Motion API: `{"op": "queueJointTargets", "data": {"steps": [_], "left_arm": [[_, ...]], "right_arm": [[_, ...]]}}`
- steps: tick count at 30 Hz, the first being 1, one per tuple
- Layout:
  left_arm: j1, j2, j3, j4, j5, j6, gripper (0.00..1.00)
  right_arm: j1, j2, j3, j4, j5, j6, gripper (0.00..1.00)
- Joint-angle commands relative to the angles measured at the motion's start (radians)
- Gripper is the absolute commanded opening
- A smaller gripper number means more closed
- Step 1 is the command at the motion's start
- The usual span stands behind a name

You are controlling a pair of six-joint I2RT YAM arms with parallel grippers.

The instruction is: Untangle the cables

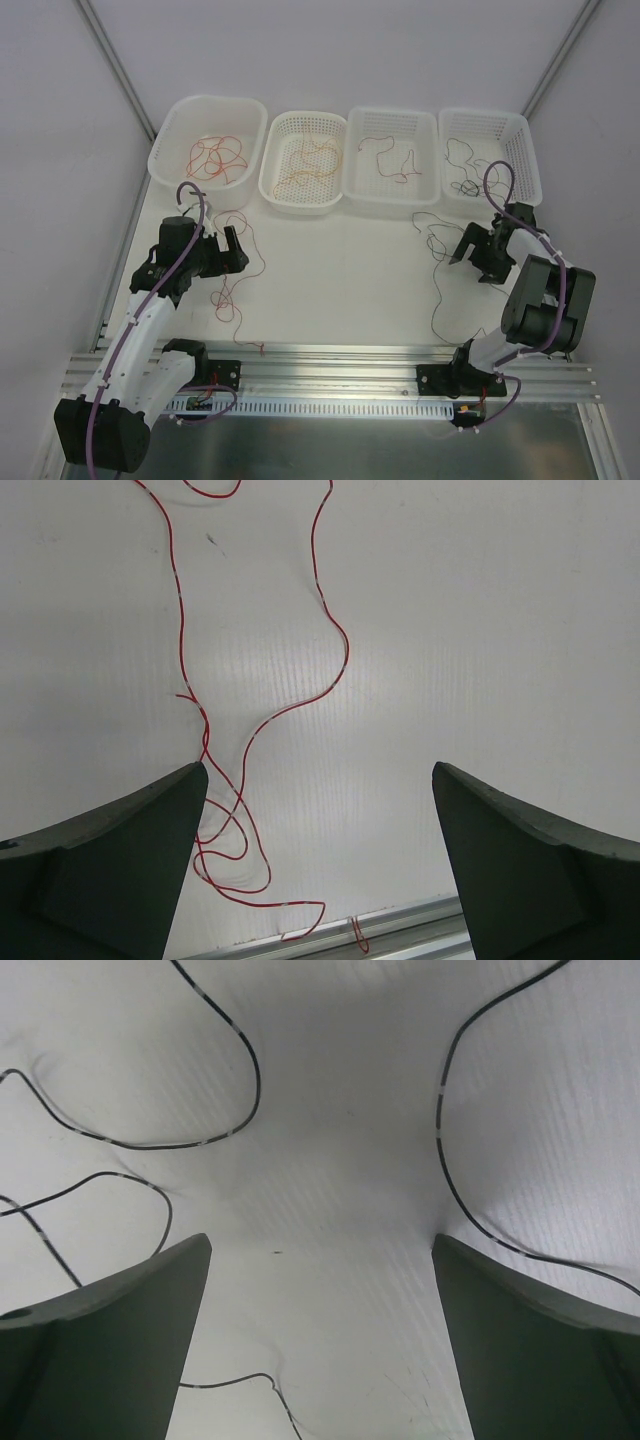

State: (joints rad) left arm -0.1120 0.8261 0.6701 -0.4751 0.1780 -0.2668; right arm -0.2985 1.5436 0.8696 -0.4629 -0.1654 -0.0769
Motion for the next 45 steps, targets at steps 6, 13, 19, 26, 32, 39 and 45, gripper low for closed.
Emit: {"op": "queueJointTargets", "data": {"steps": [6, 13, 19, 26, 32, 39, 45], "left_arm": [[-0.003, 0.004, -0.010, 0.023, 0.014, 0.018, 0.96], [-0.003, 0.011, -0.012, 0.023, 0.011, 0.018, 0.96], [-0.003, 0.018, -0.012, 0.024, 0.012, 0.018, 0.96], [-0.003, 0.021, -0.015, 0.023, 0.012, 0.020, 0.96], [-0.003, 0.022, -0.015, 0.023, 0.009, 0.021, 0.96], [-0.003, 0.031, -0.014, 0.023, 0.011, 0.021, 0.96], [-0.003, 0.031, -0.015, 0.023, 0.008, 0.023, 0.95]], "right_arm": [[0.015, -0.085, -0.006, 0.027, -0.102, 0.040, 0.95], [0.131, -0.267, 0.035, 0.021, 0.194, 0.134, 1.00], [0.318, -0.145, 0.193, -0.057, 0.303, 0.081, 0.97], [0.412, 0.056, 0.246, -0.053, 0.383, 0.037, 0.97], [0.424, 0.173, 0.238, -0.007, 0.400, 0.025, 0.97], [0.406, 0.208, 0.269, 0.004, 0.330, -0.006, 0.91], [0.395, 0.262, 0.299, -0.032, 0.293, -0.024, 0.67]]}}
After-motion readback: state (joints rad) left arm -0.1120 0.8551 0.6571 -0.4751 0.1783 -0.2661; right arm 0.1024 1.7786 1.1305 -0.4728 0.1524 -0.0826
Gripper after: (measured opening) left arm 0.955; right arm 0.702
